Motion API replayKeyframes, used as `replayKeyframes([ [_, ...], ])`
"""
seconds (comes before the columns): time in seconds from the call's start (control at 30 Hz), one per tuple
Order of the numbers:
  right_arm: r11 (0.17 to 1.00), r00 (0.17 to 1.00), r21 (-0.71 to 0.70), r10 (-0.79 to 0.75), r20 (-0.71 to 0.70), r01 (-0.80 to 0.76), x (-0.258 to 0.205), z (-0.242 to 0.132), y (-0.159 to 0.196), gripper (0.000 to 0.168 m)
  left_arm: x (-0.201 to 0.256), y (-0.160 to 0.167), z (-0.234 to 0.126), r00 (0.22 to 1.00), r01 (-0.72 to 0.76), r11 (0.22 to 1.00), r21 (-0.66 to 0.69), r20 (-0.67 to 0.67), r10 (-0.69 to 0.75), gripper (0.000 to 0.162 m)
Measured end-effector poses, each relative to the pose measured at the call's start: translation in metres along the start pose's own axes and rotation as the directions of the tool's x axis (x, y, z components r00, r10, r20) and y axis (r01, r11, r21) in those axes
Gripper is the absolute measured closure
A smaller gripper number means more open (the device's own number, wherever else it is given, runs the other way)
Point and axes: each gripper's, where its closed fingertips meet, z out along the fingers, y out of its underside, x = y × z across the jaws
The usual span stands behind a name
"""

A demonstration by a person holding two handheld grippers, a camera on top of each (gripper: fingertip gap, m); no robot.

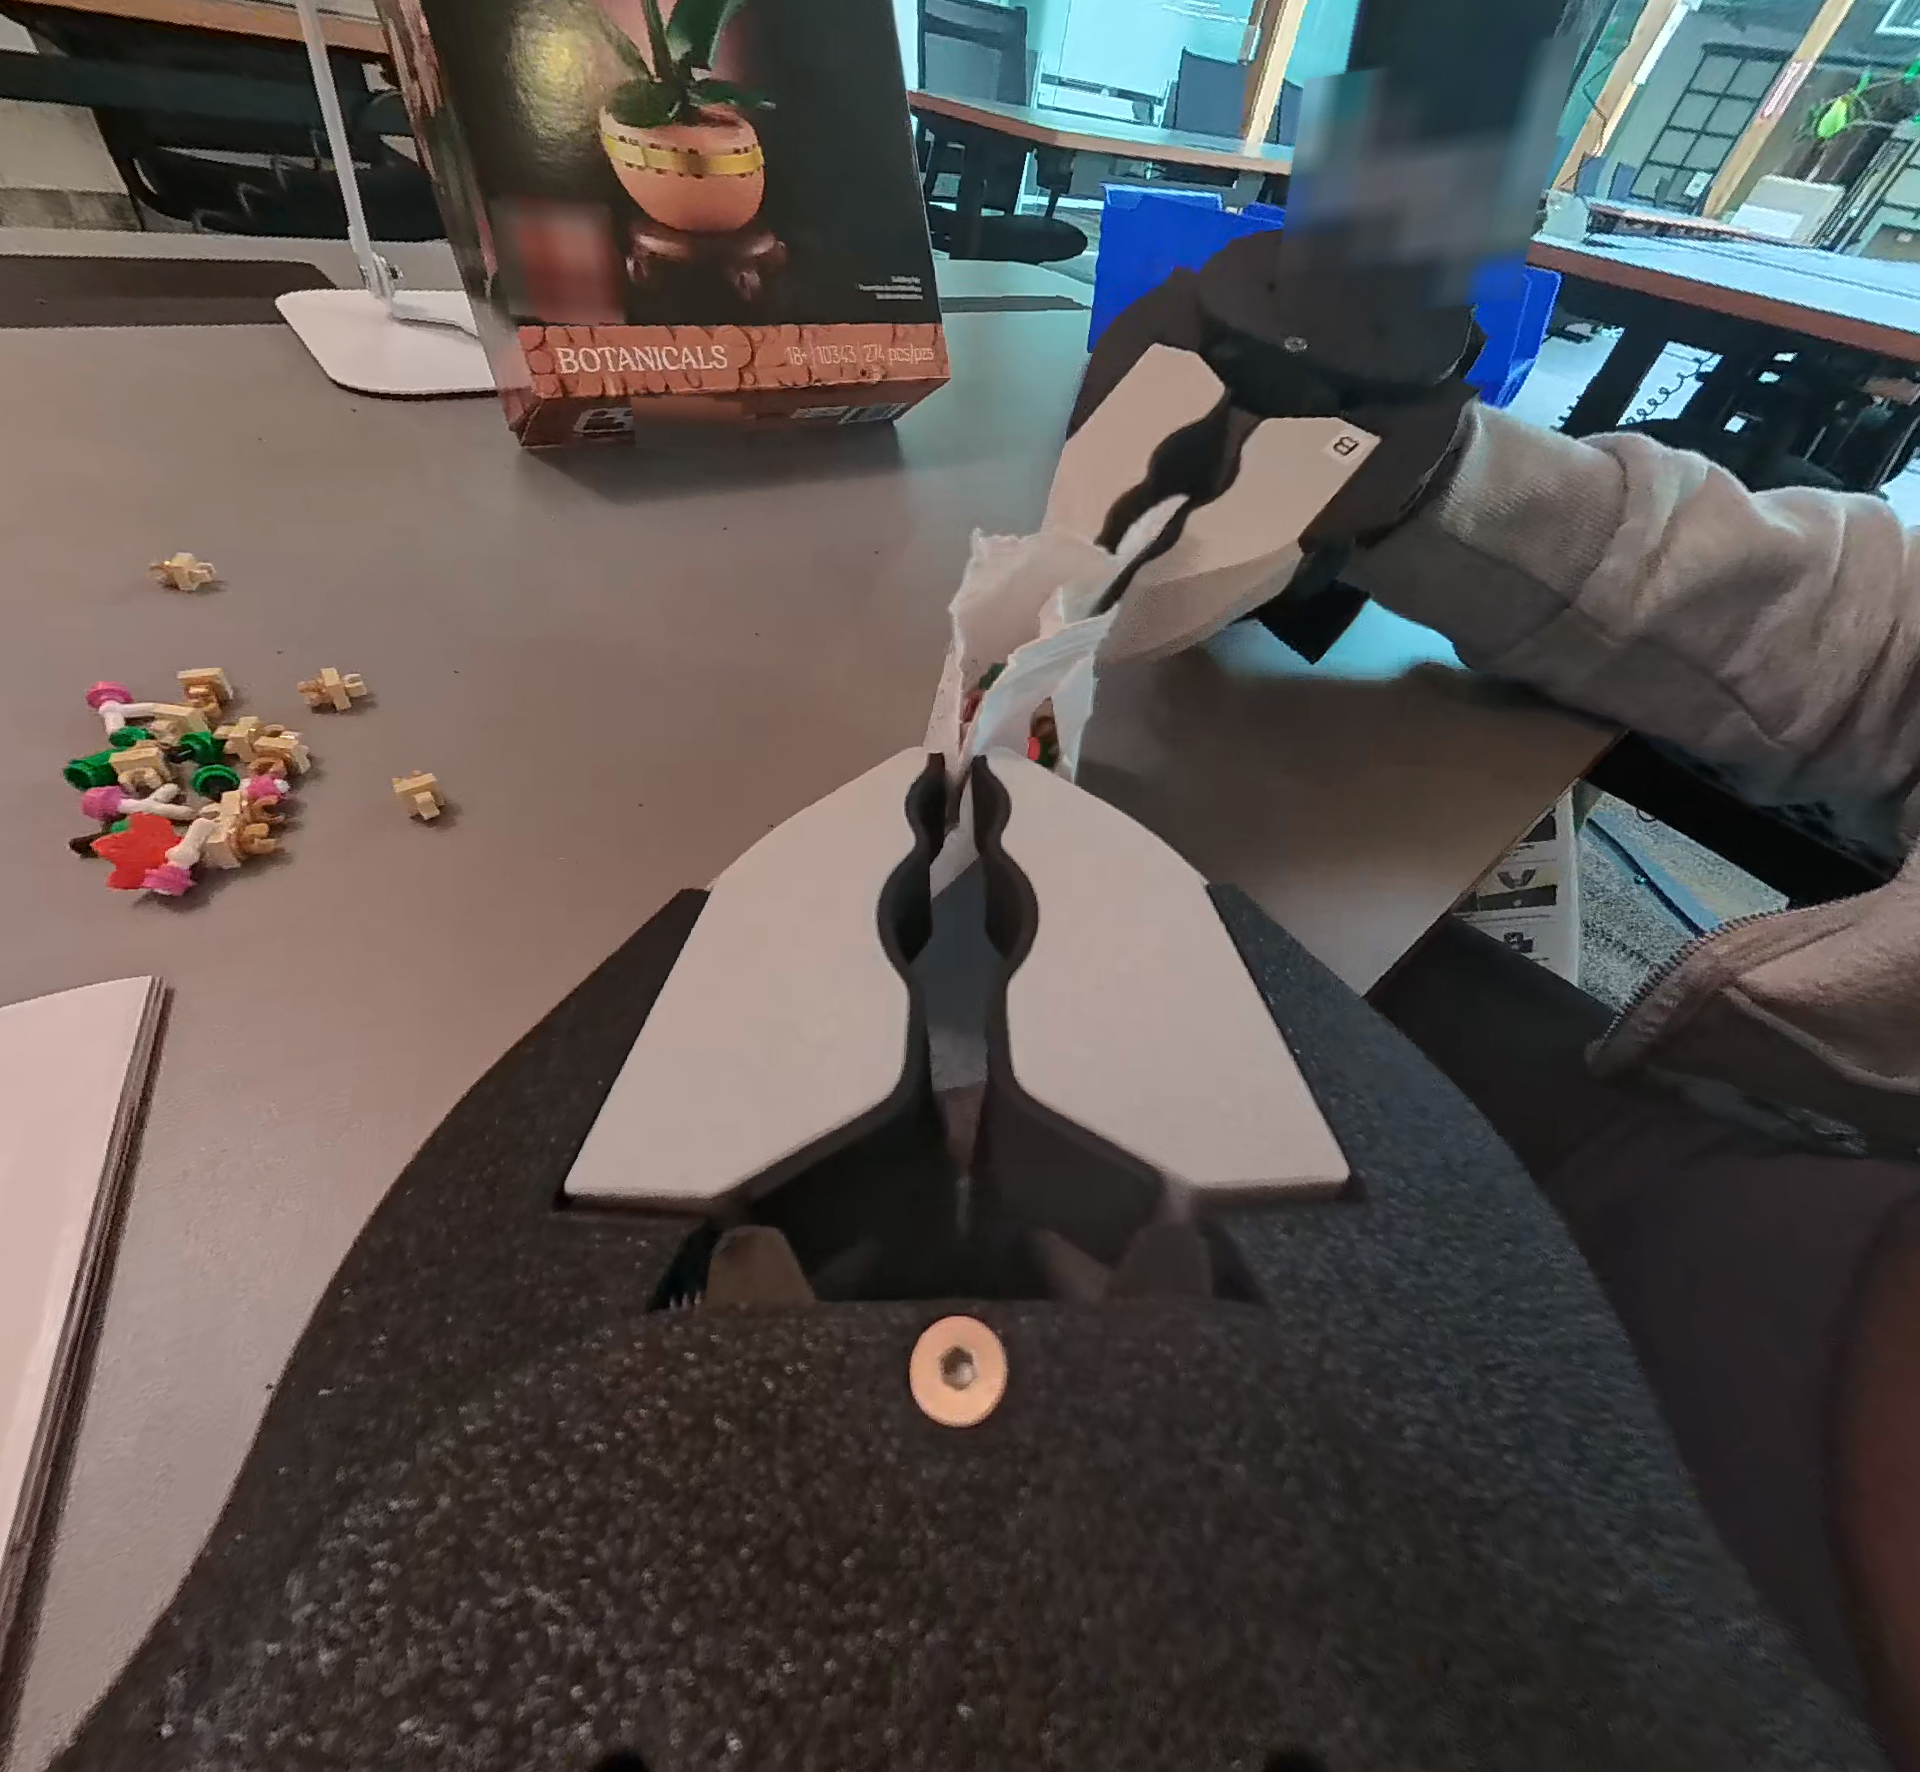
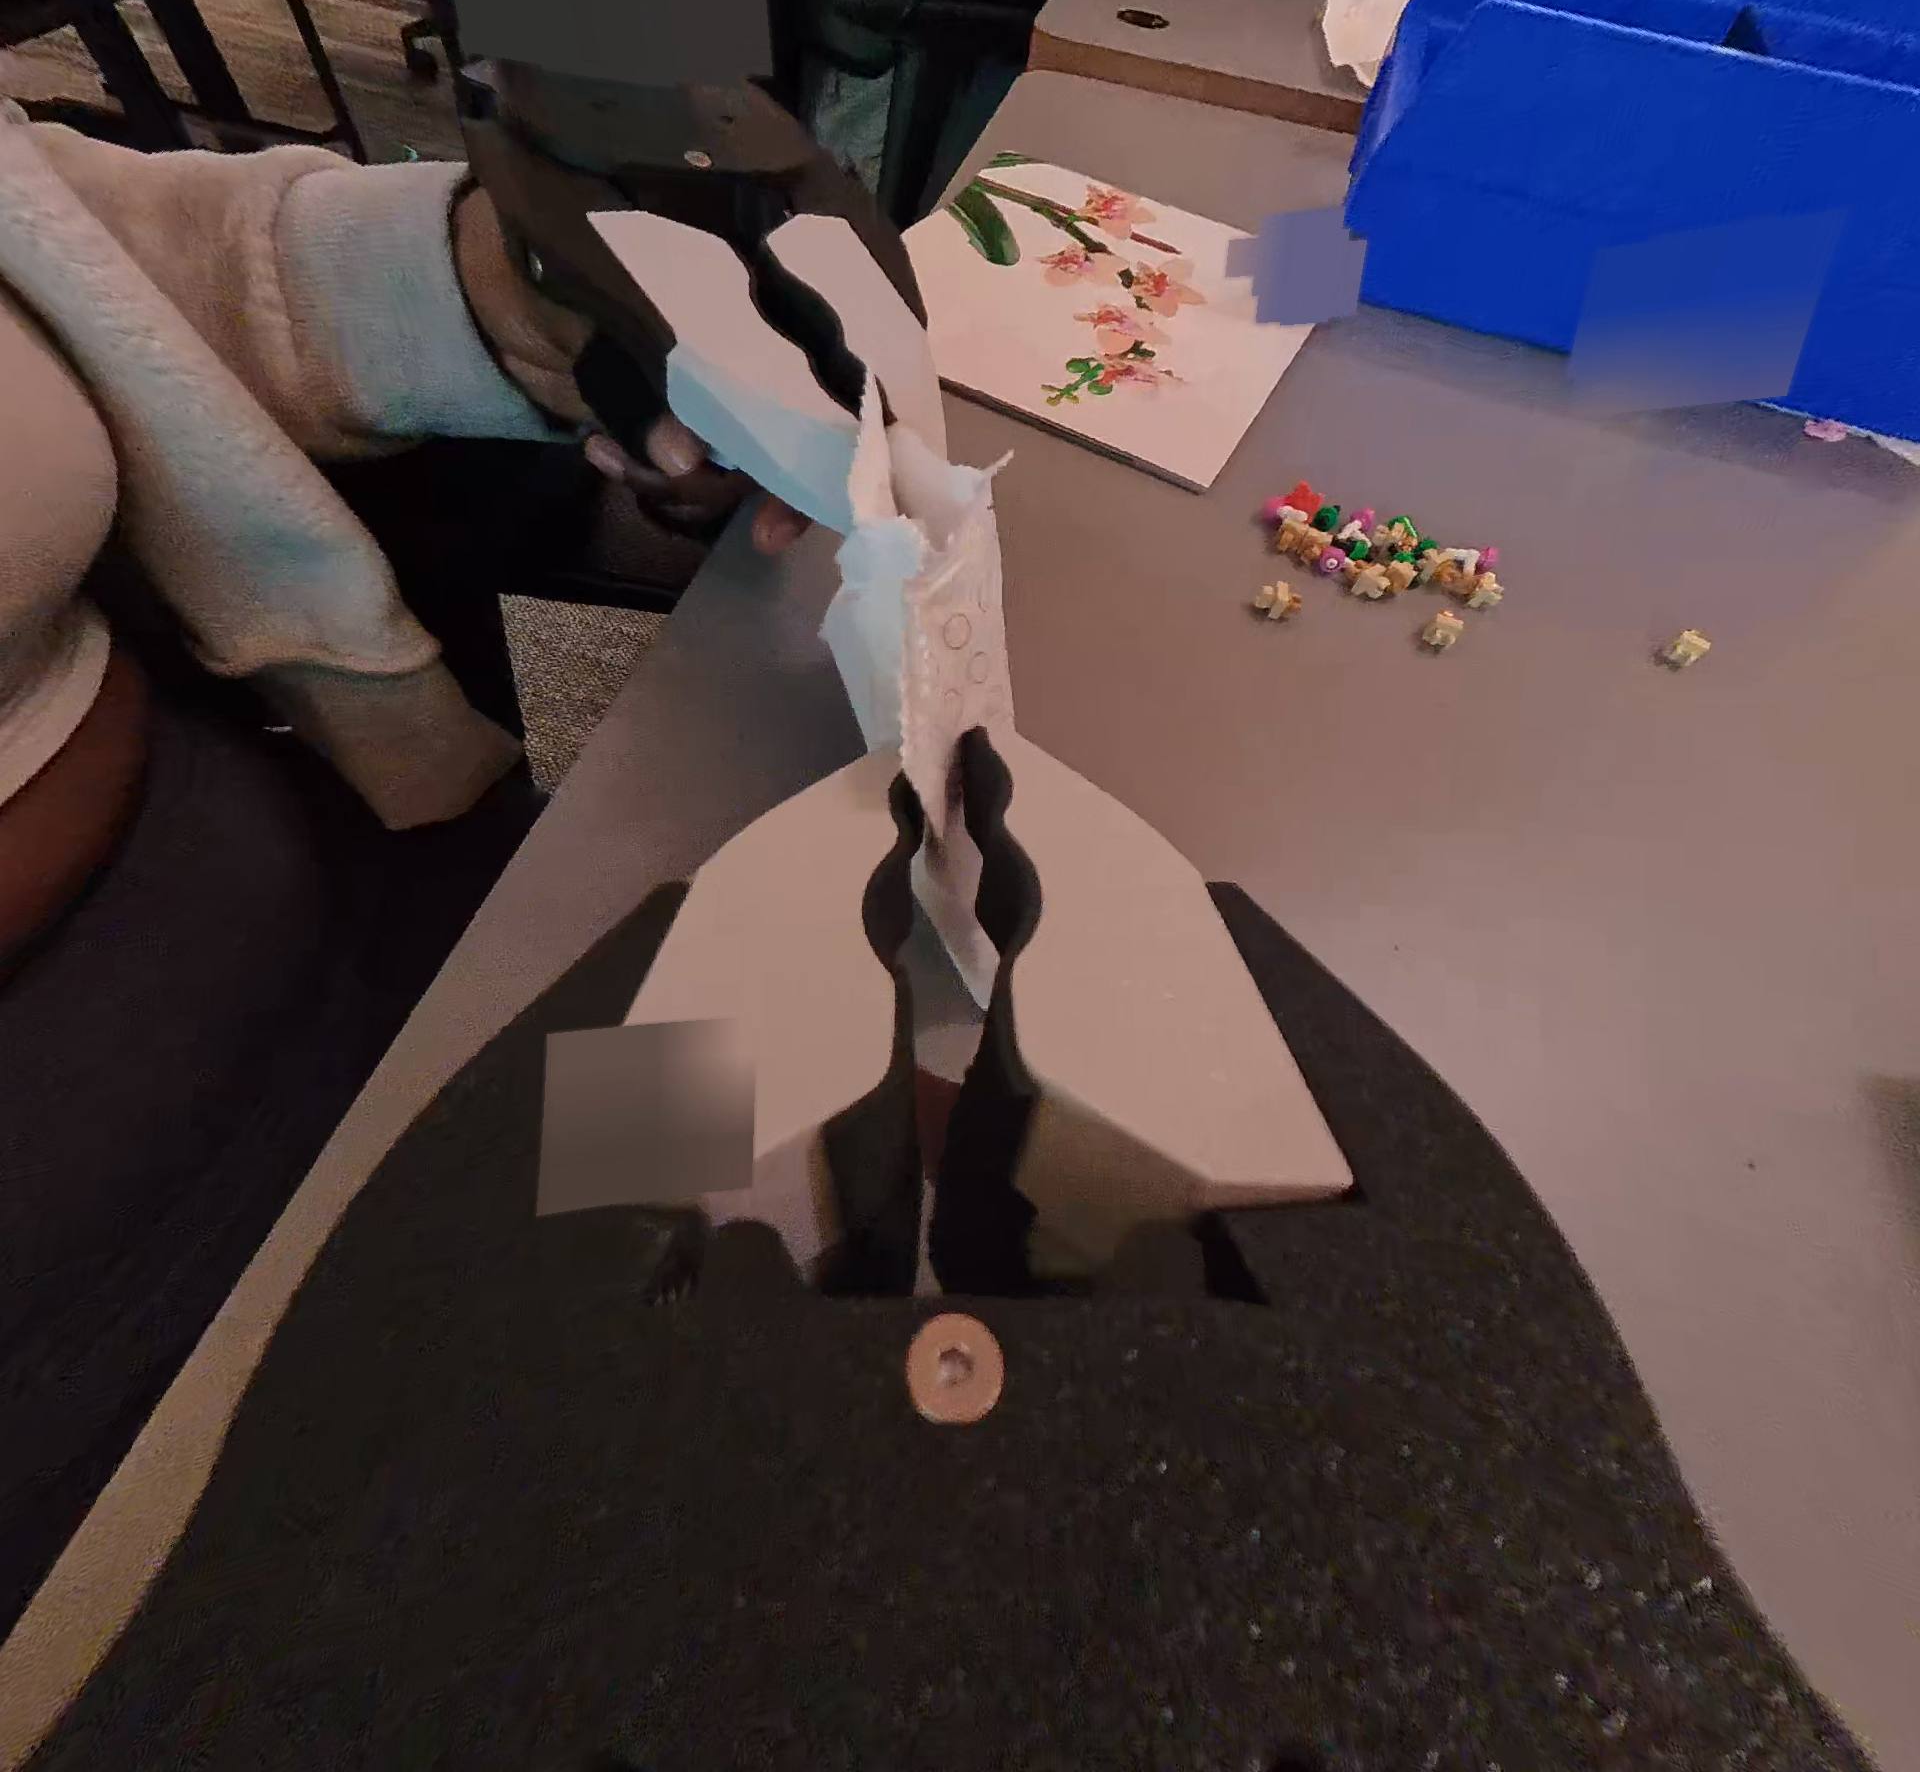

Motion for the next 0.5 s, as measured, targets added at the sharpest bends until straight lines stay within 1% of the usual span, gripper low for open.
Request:
replayKeyframes([
  [0.1, 0.999, 0.999, 0.023, 0.046, -0.01, -0.045, 0.003, 0.0, 0.0, 0.165, 0.0, 0.001, 0.0, 1.0, 0.001, 1.0, -0.008, 0.002, -0.001, 0.153],
  [0.2, 0.995, 0.995, 0.05, 0.093, -0.03, -0.092, 0.007, -0.005, -0.001, 0.166, 0.0, 0.0, -0.001, 1.0, -0.01, 1.0, 0.007, 0.005, 0.01, 0.14],
  [0.37, 0.981, 0.981, 0.123, 0.166, -0.099, -0.153, 0.019, -0.02, -0.01, 0.167, 0.0, -0.004, -0.005, 1.0, 0.002, 0.999, 0.048, 0.0, -0.002, 0.135],
  [0.47, 0.979, 0.972, 0.101, 0.19, -0.139, -0.177, 0.024, -0.028, -0.004, 0.168, -0.002, -0.004, -0.007, 1.0, -0.014, 0.998, 0.056, 0.011, 0.013, 0.135],
  [0.5, 0.973, 0.966, 0.128, 0.212, -0.147, -0.194, 0.026, -0.032, -0.007, 0.168, -0.003, -0.004, -0.007, 1.0, -0.017, 0.998, 0.055, 0.015, 0.016, 0.134],
])
